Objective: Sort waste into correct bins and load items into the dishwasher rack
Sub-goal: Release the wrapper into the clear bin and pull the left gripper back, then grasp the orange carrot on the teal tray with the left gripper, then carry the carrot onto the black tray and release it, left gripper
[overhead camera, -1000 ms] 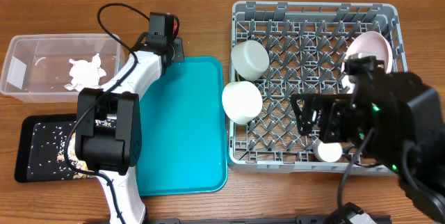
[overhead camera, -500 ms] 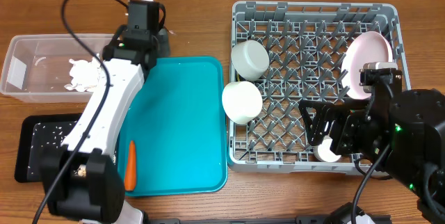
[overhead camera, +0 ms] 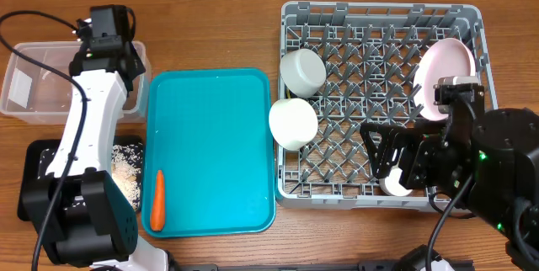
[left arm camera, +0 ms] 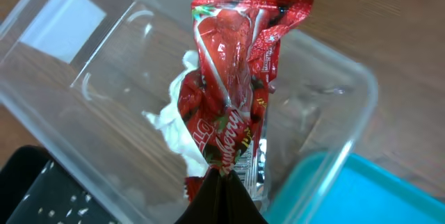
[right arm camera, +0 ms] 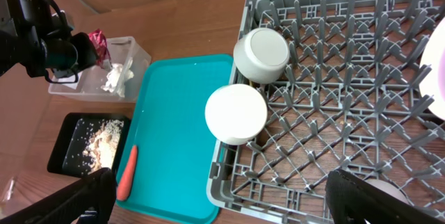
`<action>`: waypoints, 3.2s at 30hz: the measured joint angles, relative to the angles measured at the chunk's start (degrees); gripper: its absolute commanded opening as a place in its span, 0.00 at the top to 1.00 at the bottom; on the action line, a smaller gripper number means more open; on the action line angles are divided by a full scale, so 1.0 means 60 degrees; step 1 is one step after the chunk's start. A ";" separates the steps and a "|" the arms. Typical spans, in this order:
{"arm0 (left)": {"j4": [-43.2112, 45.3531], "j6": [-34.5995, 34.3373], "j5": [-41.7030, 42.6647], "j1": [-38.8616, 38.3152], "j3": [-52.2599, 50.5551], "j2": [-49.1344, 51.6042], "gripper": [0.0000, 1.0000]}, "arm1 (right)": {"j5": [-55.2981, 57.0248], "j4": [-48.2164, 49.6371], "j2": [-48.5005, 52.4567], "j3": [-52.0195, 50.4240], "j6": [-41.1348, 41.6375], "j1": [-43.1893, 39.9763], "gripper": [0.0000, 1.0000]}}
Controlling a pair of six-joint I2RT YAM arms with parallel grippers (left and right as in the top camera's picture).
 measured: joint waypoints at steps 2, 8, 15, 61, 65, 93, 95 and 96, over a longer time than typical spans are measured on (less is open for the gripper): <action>-0.0561 -0.0044 0.0084 -0.0007 -0.0004 0.0000 0.36 | -0.0047 0.0007 0.0000 0.0000 0.0000 0.0000 0.00; -0.2539 -0.0131 0.0903 -0.0007 -0.0004 -0.0029 0.46 | -0.0182 0.0000 0.0000 0.0004 -0.0004 0.0000 0.00; -0.4266 -0.0313 0.1716 -0.0503 -0.0029 -0.1537 0.40 | -0.0193 0.0015 0.0000 0.0630 -0.0004 0.0000 0.00; -0.1286 -0.2324 0.1588 -0.2299 -0.7122 -0.3391 0.35 | -0.0433 -0.0069 -0.0087 0.1264 0.0000 0.0000 0.00; -0.0994 -0.2164 0.1526 -0.2302 -0.7399 -0.3391 0.34 | -0.0433 -0.0066 -0.0087 0.1264 0.0004 0.0000 0.00; -0.1297 -0.2382 0.2903 -0.2240 -0.7639 -0.3395 0.47 | -0.0430 0.0007 -0.0087 0.1264 0.0000 0.0000 0.00; -0.1293 -0.2459 0.3002 -0.2240 -0.7654 -0.3395 0.57 | -0.0430 0.0018 -0.0087 0.1264 0.0000 0.0000 0.00; -0.1290 -0.2488 0.3042 -0.2240 -0.7661 -0.3395 0.61 | -0.0430 0.0018 -0.0087 0.1264 0.0000 0.0000 0.00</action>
